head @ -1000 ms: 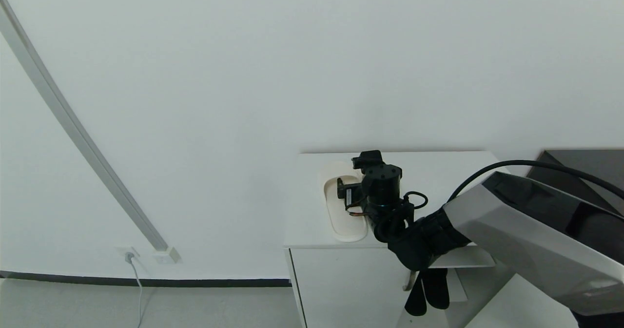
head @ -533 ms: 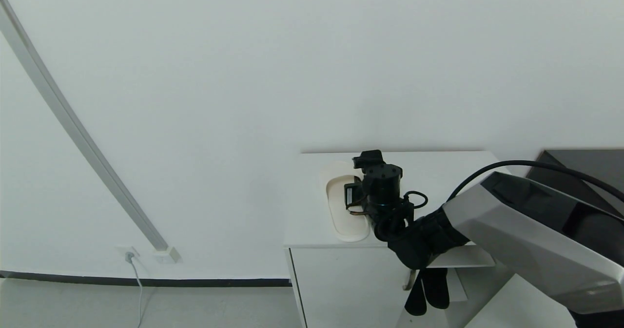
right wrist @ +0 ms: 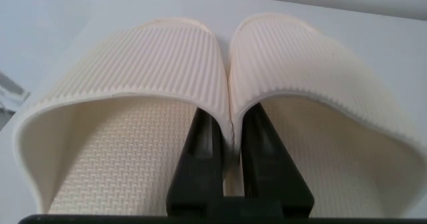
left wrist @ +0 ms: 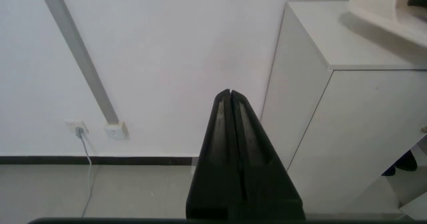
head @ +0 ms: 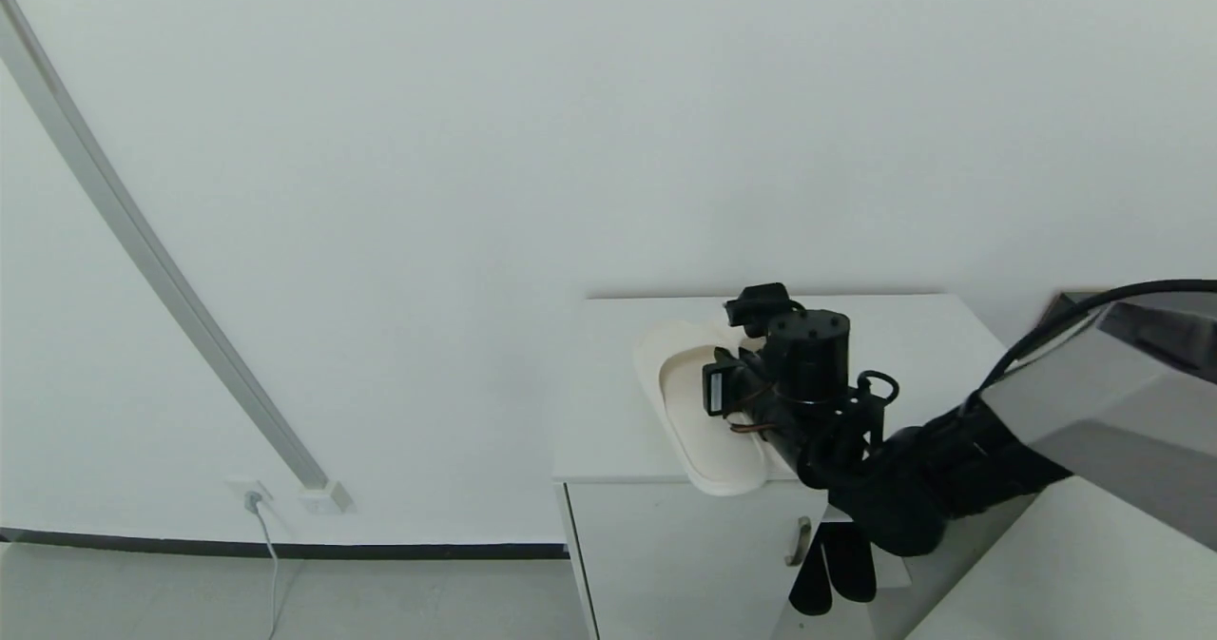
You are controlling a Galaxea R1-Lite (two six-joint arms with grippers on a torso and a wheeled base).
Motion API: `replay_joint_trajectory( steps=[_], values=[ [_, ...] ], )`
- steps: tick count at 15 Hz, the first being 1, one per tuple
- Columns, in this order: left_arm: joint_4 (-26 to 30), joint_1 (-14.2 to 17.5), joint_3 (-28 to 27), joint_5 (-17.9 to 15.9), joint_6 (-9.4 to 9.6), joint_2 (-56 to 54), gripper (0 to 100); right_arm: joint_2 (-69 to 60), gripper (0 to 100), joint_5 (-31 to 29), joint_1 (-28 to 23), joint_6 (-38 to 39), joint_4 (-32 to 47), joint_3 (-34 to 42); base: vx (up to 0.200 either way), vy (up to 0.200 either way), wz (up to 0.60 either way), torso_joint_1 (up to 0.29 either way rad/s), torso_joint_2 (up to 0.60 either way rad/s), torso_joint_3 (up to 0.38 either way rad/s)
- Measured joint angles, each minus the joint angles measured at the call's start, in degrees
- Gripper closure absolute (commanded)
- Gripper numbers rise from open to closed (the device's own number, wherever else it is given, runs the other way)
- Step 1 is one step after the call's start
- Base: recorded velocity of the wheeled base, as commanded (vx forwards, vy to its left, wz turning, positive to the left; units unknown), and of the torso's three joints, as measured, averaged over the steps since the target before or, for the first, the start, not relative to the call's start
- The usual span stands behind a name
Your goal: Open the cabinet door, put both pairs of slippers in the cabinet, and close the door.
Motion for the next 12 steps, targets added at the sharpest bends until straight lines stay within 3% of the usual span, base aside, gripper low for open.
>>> replay_joint_trajectory(
  steps=[6,12],
  values=[
    [0.0,0.0,0.0,0.0,0.05,0.0,100,-14.2,100,2.2,3.0,1.2,-3.4,21.3,0.000,0.000,0.00,0.000,0.00,0.000],
    [0.0,0.0,0.0,0.0,0.00,0.0,100,-16.5,100,2.3,3.8,1.3,-4.4,24.3,0.000,0.000,0.00,0.000,0.00,0.000]
  ],
)
